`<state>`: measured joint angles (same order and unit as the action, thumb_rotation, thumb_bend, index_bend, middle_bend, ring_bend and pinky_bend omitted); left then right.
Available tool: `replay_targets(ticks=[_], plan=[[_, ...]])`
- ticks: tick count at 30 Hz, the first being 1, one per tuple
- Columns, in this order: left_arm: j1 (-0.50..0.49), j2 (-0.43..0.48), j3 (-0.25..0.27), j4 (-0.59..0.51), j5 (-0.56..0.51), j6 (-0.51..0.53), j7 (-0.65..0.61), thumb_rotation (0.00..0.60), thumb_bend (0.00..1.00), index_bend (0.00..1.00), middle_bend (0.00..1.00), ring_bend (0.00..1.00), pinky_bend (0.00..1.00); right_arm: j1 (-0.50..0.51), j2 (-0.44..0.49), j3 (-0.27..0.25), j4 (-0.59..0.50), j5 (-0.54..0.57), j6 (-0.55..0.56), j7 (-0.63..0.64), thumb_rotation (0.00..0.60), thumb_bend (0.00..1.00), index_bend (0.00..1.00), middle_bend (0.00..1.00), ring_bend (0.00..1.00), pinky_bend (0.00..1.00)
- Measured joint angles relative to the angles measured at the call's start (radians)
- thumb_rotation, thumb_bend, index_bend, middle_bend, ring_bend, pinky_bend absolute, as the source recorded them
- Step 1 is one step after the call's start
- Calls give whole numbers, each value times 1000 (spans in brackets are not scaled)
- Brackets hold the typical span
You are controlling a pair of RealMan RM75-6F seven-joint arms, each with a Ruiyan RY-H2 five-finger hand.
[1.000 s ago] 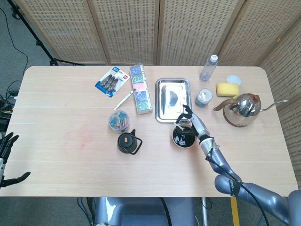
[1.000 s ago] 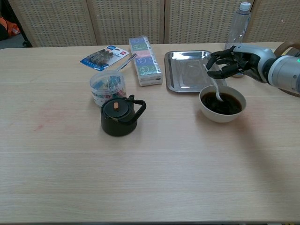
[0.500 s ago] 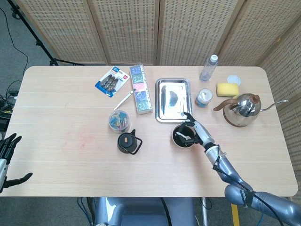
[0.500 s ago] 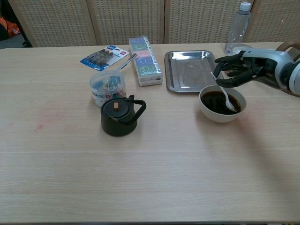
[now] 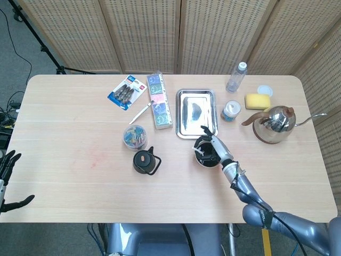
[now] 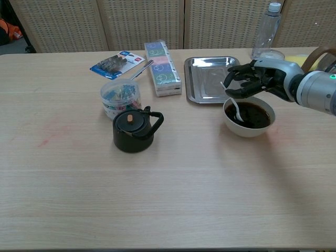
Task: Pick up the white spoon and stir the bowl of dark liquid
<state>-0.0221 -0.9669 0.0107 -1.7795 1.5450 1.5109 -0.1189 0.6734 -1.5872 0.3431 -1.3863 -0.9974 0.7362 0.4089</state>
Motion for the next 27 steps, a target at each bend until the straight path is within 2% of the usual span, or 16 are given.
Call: replay_targets(ticks=[8, 18, 27], plan=[[-2, -2, 1, -2, 1, -5, 9, 600, 0, 0, 0, 0, 0, -22, 42, 9, 3, 1, 3, 23, 600, 498, 574, 0, 0, 0], [0, -11, 6, -8, 10, -2, 32, 600, 0, 0, 0, 0, 0, -76, 138, -20, -89, -49, 2, 54, 600, 517, 574, 0, 0, 0], [0, -9, 4, -6, 7, 0, 25, 600, 0, 0, 0, 0, 0, -65, 103, -39, -97, -54, -4, 39, 600, 517, 574, 0, 0, 0]])
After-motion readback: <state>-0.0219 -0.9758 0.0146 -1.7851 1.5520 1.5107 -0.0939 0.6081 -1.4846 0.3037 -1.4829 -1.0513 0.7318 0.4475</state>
